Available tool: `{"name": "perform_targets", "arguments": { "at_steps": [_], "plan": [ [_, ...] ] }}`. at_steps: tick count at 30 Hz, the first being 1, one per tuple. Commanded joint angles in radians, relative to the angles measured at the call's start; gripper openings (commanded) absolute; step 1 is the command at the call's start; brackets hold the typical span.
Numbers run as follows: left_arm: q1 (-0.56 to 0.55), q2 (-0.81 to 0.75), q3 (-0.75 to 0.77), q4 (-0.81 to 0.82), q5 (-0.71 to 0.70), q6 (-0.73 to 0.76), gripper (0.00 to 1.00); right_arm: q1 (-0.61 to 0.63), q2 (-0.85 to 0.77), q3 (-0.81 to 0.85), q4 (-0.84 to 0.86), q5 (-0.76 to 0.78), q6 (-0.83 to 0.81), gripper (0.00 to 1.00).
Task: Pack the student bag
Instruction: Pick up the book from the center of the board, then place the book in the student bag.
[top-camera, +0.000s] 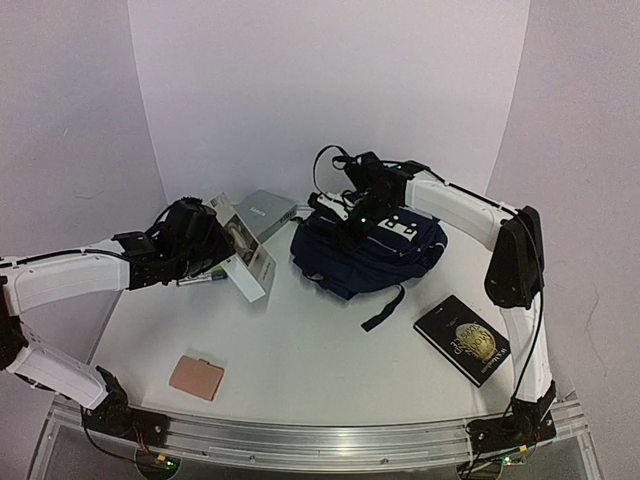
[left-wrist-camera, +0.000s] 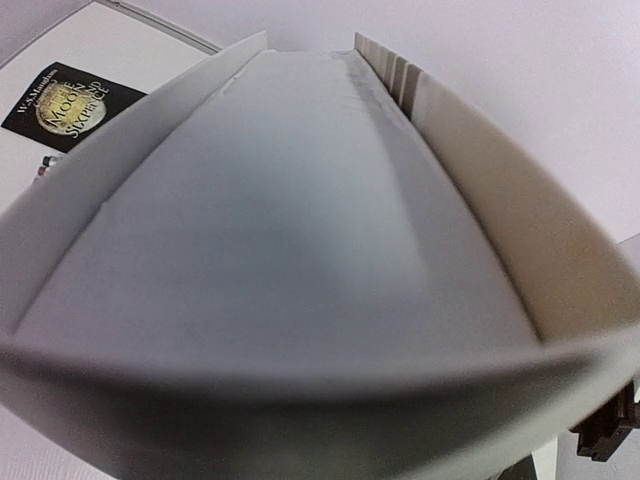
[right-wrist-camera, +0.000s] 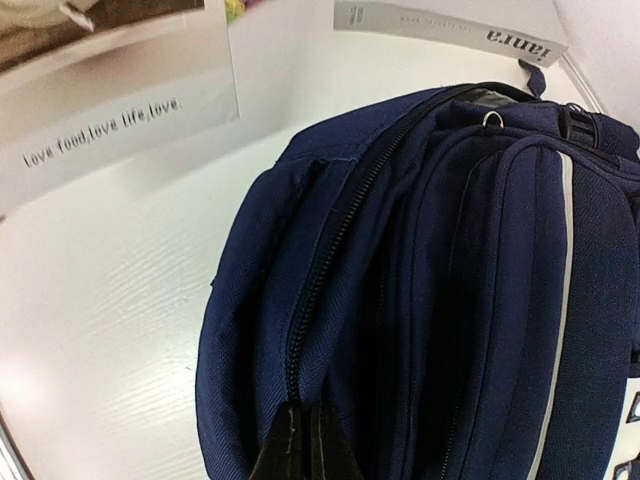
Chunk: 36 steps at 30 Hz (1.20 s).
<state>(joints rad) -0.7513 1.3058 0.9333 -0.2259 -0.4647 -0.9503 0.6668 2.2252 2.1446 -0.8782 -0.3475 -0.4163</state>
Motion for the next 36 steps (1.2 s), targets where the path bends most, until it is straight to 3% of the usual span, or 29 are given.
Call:
{"name": "perform_targets", "arguments": {
  "at_steps": [1, 3, 6, 7, 15, 24, 31, 36],
  "plan": [
    [0.006, -0.034, 0.011, 0.059, 0.028, 0.019, 0.07, -0.003, -0.039, -0.003, -0.008, -0.105, 0.029, 0.01],
    [0.006, -0.033, 0.010, 0.055, 0.027, 0.020, 0.07, -0.003, -0.027, -0.035, -0.010, -0.099, 0.015, 0.07],
    [0.006, -0.036, 0.006, 0.052, 0.025, 0.014, 0.07, -0.003, 0.010, -0.047, -0.009, -0.083, 0.028, 0.30],
    [0.006, -0.037, 0.005, 0.051, 0.026, 0.013, 0.07, -0.003, 0.023, -0.040, -0.009, -0.078, 0.037, 0.33],
    [0.006, -0.042, 0.017, 0.023, 0.027, 0.016, 0.08, -0.001, 0.106, 0.013, 0.008, 0.041, 0.084, 0.33],
    [0.006, -0.045, 0.021, 0.002, 0.019, 0.016, 0.08, 0.011, 0.151, -0.038, 0.086, 0.188, 0.082, 0.32],
    [0.005, -0.043, 0.020, -0.003, 0.016, 0.013, 0.09, 0.013, 0.165, -0.038, 0.093, 0.217, 0.093, 0.43],
    [0.005, -0.034, 0.026, 0.003, 0.016, 0.023, 0.09, 0.008, 0.142, -0.005, 0.096, 0.204, 0.106, 0.38]
  ]
}}
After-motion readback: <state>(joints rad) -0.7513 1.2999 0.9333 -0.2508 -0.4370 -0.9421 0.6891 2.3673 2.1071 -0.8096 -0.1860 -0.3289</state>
